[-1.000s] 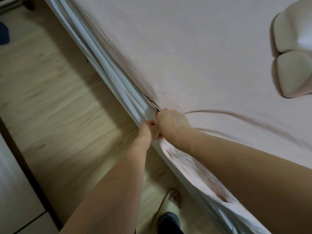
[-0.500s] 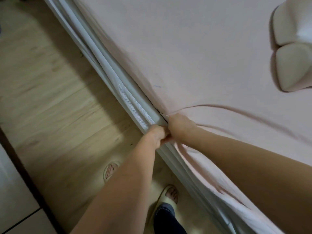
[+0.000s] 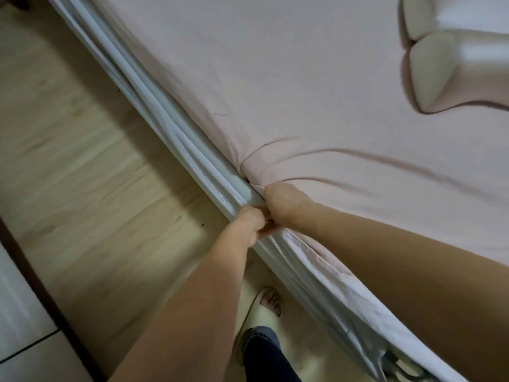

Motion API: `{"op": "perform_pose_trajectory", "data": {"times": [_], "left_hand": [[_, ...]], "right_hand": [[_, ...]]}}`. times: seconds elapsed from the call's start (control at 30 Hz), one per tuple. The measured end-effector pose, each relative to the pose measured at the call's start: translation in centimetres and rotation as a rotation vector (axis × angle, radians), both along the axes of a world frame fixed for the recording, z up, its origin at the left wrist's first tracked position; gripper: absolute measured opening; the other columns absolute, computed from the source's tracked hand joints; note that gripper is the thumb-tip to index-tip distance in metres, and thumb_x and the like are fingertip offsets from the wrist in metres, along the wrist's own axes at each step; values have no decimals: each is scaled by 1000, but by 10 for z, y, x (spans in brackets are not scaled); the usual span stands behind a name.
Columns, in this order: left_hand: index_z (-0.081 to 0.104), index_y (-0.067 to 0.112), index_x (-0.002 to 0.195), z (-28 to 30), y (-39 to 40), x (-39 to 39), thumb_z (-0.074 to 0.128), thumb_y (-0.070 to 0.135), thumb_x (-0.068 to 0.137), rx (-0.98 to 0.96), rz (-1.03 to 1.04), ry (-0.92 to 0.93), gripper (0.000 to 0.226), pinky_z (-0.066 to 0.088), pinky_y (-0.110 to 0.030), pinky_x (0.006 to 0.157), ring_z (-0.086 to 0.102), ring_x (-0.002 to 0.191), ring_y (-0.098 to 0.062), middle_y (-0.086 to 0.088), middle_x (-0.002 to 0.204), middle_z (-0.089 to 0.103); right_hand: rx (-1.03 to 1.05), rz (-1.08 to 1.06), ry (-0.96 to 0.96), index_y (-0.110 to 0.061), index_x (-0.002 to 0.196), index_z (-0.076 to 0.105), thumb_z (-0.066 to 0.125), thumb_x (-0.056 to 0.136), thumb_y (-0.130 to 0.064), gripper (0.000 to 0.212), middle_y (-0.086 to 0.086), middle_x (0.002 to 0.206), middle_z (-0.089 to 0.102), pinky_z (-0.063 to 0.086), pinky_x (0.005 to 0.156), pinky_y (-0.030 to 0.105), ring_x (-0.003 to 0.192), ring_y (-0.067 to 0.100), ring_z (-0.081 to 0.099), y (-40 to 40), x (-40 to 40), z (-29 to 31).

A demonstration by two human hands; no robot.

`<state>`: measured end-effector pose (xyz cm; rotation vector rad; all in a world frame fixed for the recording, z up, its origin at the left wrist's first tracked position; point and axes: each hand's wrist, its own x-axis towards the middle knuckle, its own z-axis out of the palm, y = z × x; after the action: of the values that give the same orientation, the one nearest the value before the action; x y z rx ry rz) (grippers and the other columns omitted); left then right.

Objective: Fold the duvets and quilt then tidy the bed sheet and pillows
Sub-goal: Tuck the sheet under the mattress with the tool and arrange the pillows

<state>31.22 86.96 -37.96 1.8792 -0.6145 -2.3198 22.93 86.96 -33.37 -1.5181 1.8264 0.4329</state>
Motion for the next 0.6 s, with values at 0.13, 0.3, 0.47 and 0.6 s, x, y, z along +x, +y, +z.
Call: {"op": "perform_pose_trajectory", "data": {"times": [0.13, 0.3, 0.47, 0.6], "left_hand": [[59, -3, 89, -4, 18, -5, 55, -6, 90, -19, -13, -58, 6, 56, -22, 47, 62, 47, -14, -11, 64, 62], [60, -2, 117, -14, 44, -17, 59, 9, 92, 15, 128, -63, 27, 53, -18, 44, 55, 34, -4, -7, 74, 55], [56, 4, 109, -7, 63, -3, 50, 23, 100, 91, 354, 68, 21, 52, -20, 46, 64, 58, -11, -9, 89, 58], [54, 6, 92, -5, 70, 0, 53, 11, 96, -21, 172, -43, 6, 43, -14, 35, 58, 52, -10, -4, 75, 58]], "right_hand": [[-179, 20, -19, -14, 85, 39, 51, 91, -16, 13, 4, 77, 41, 34, 62, 32, 70, 25, 45, 43, -15, 29], [-374, -5, 54, -13, 91, 31, 42, 94, -14, 12, -2, 64, 28, 14, 44, 28, 55, 21, 32, 96, -19, 69], [-326, 26, 138, -8, 103, 40, 40, 95, -10, 9, 9, 81, 49, 24, 50, 32, 58, 24, 34, 111, -4, 69], [-281, 78, 190, -4, 112, 46, 39, 93, -2, 20, 12, 96, 56, 34, 60, 33, 80, 31, 55, 117, 12, 70]]}}
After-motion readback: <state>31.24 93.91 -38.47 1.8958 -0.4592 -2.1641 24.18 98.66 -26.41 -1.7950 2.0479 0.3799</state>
